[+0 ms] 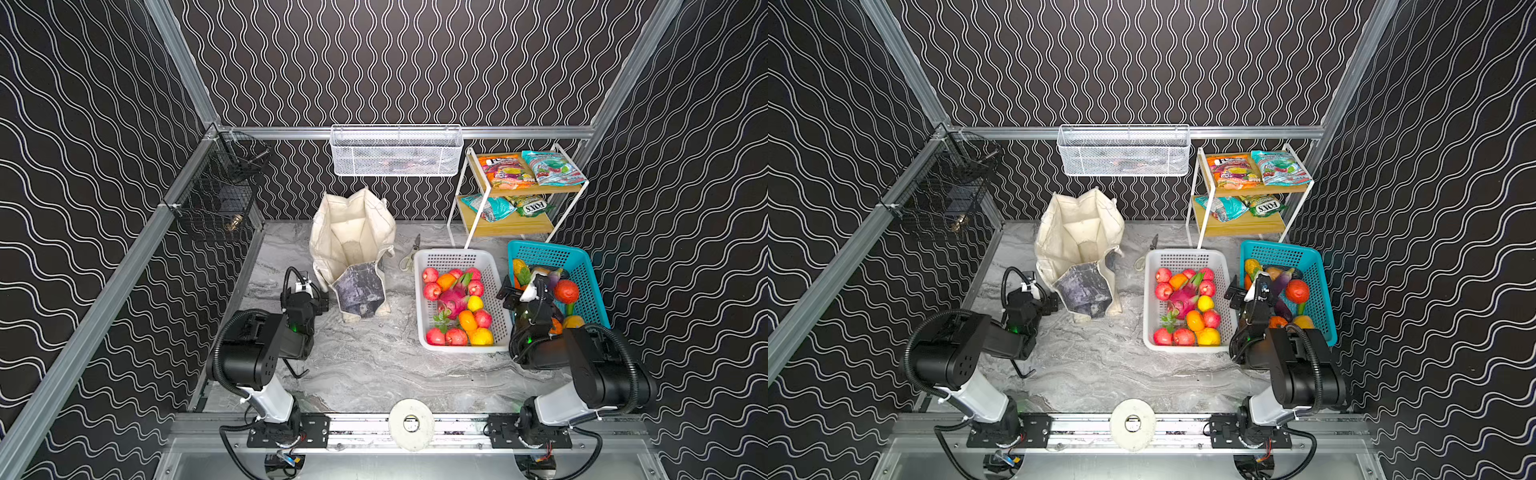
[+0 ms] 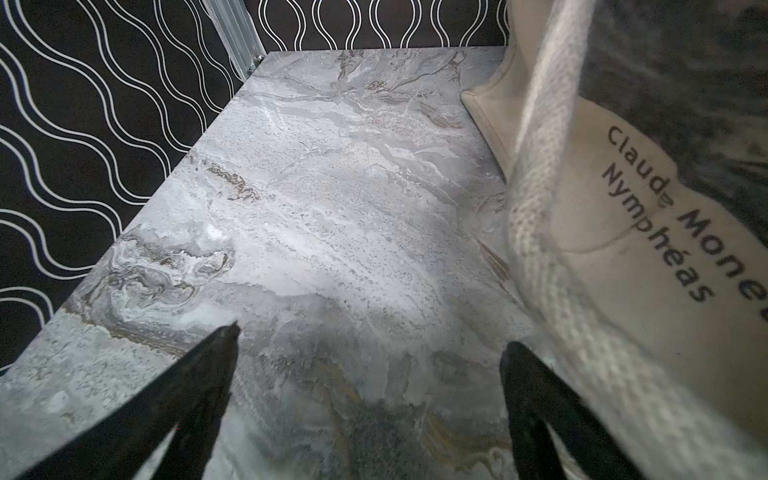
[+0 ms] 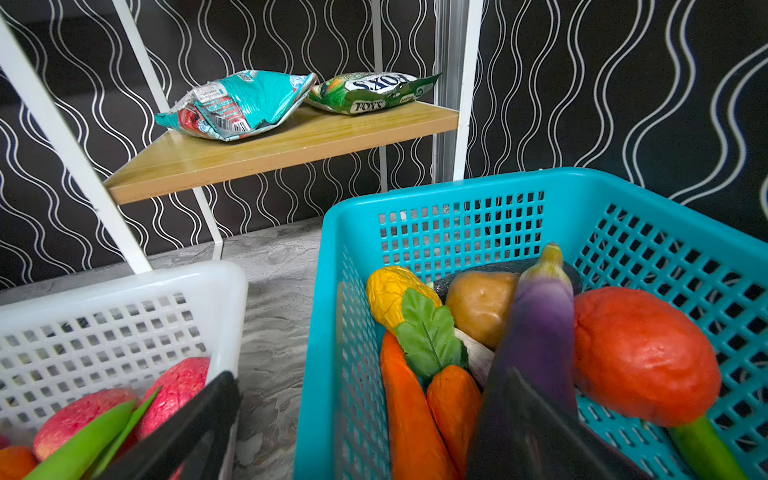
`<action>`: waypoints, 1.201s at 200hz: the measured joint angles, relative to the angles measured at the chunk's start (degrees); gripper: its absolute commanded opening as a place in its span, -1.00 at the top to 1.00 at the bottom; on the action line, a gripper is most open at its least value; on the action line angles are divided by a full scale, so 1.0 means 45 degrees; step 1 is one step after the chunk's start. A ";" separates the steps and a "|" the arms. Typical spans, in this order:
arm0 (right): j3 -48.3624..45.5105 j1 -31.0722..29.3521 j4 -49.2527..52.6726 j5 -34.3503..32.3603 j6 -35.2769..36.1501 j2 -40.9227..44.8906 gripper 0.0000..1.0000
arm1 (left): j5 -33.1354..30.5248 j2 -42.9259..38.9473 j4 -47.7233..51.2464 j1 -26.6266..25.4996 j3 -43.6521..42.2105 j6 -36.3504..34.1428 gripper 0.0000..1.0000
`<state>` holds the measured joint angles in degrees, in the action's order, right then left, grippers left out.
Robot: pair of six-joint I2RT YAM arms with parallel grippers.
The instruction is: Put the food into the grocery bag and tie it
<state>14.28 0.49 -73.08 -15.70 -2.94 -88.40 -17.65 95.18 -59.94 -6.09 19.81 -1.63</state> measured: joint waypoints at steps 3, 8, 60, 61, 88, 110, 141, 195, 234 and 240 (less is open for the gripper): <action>0.0000 0.0000 0.0000 0.0000 0.0000 0.0000 -0.98 | 0.0000 0.0000 0.0000 0.0000 0.0000 0.0000 -0.96; 0.0000 0.0000 0.0000 0.0000 0.0000 0.0000 -0.98 | 0.0000 0.0000 0.0000 0.0000 0.0000 0.0000 -0.96; 0.0000 0.0000 0.0000 0.0024 0.0000 -0.0005 -0.98 | 0.0000 0.0000 0.0000 0.0000 0.0000 0.0000 -0.96; 0.0000 0.0000 0.0000 0.0024 0.0000 -0.0005 -0.98 | 0.0000 0.0000 0.0000 0.0000 0.0000 0.0000 -0.96; 0.0000 0.0000 0.0000 0.0024 0.0000 -0.0005 -0.98 | 0.0000 0.0000 0.0000 0.0000 0.0000 0.0000 -0.96; 0.0000 0.0000 0.0000 0.0024 0.0000 0.0000 -0.98 | 0.0000 0.0000 0.0000 0.0000 0.0000 0.0000 -0.96; 0.0000 0.0000 0.0000 0.0024 0.0000 0.0000 -0.98 | 0.0000 0.0000 0.0005 0.0000 0.0000 0.0000 -0.96; 0.0000 0.0000 0.0000 0.0029 0.0000 -0.0005 -0.98 | 0.0005 0.0000 0.0010 0.0005 0.0000 0.0000 -0.96; 0.0005 0.0000 0.0000 0.0034 0.0000 0.0000 -0.98 | 0.0005 0.0000 0.0010 0.0000 0.0010 0.0000 -0.94; 0.0005 0.0000 0.0000 0.0034 0.0000 0.0000 -0.98 | 0.0005 0.0000 0.0010 0.0000 0.0010 0.0000 -0.92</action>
<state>14.31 0.49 -73.08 -15.55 -2.94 -88.40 -17.63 95.18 -59.90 -6.09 19.86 -1.63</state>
